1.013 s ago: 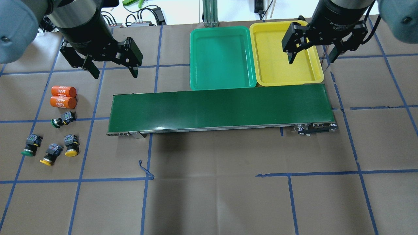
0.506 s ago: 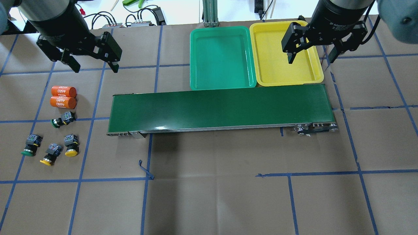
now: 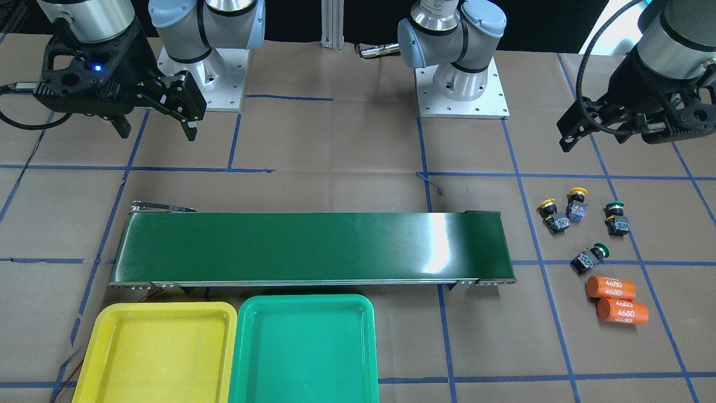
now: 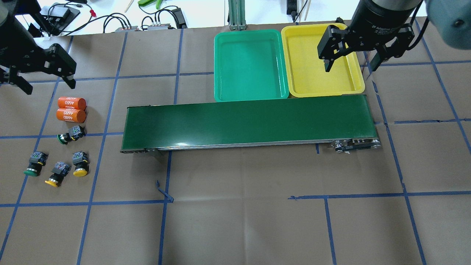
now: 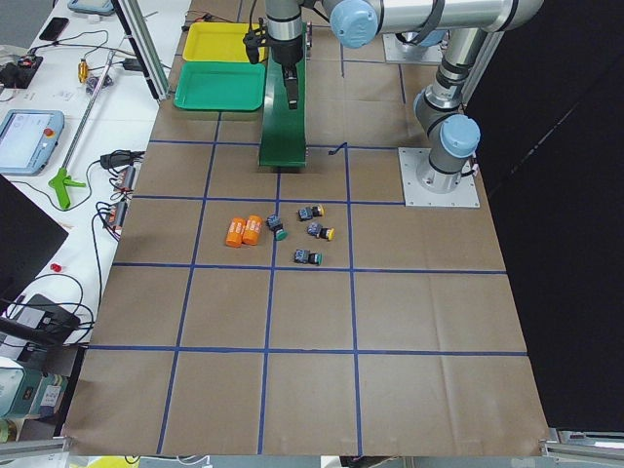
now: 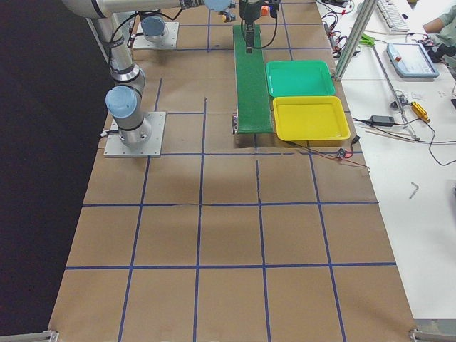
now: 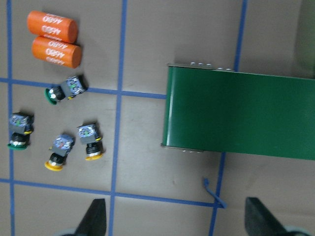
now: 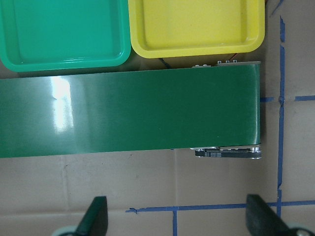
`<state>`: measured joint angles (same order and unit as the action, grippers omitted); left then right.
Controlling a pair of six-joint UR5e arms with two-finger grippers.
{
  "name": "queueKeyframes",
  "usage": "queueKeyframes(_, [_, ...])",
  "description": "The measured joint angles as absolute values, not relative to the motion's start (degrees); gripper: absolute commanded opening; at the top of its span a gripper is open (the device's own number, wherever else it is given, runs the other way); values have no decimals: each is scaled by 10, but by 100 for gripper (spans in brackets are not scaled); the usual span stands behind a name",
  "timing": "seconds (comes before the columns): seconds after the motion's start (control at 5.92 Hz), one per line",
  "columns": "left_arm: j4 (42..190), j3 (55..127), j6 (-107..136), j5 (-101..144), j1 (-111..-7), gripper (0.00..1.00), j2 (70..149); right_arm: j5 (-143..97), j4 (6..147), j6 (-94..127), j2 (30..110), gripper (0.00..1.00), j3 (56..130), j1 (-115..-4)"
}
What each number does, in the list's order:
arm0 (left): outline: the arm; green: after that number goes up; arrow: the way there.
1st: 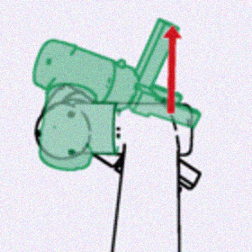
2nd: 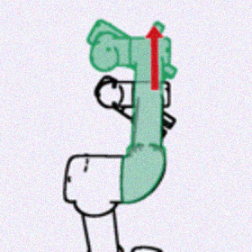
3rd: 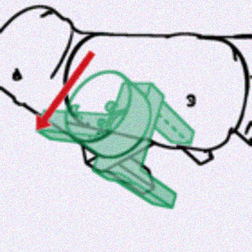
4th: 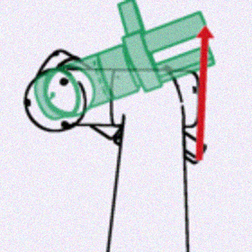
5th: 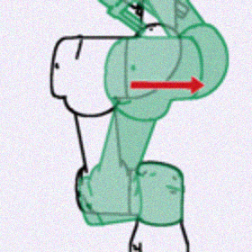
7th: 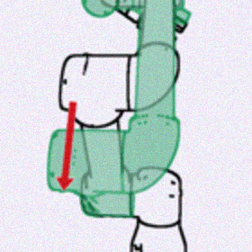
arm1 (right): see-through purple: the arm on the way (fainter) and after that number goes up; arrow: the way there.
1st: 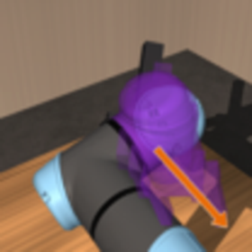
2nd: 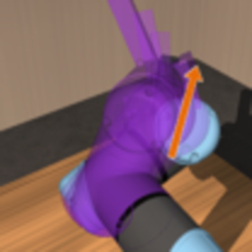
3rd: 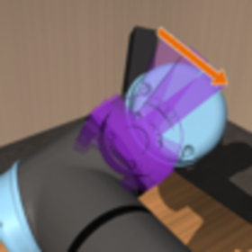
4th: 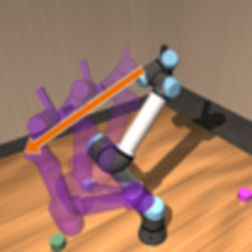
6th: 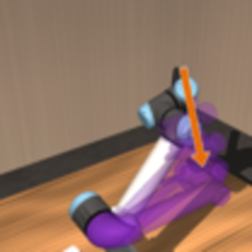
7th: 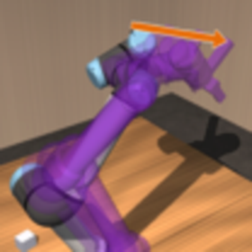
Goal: Sort buttons by color to trays
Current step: 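Move the left gripper down over the cluster of push buttons, then grasp a yellow-capped push button with the left gripper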
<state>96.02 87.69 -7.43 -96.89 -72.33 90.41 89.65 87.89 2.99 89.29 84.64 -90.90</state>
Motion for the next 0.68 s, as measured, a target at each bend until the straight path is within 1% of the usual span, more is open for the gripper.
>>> queueKeyframes(0.34, [886,965,-120,-994,-671,94,909,896,879,30,893,100,846,-909])
queueKeyframes(0.68, [732,1082,-211,-951,-609,93,917,896,879,31,893,100,846,-909])
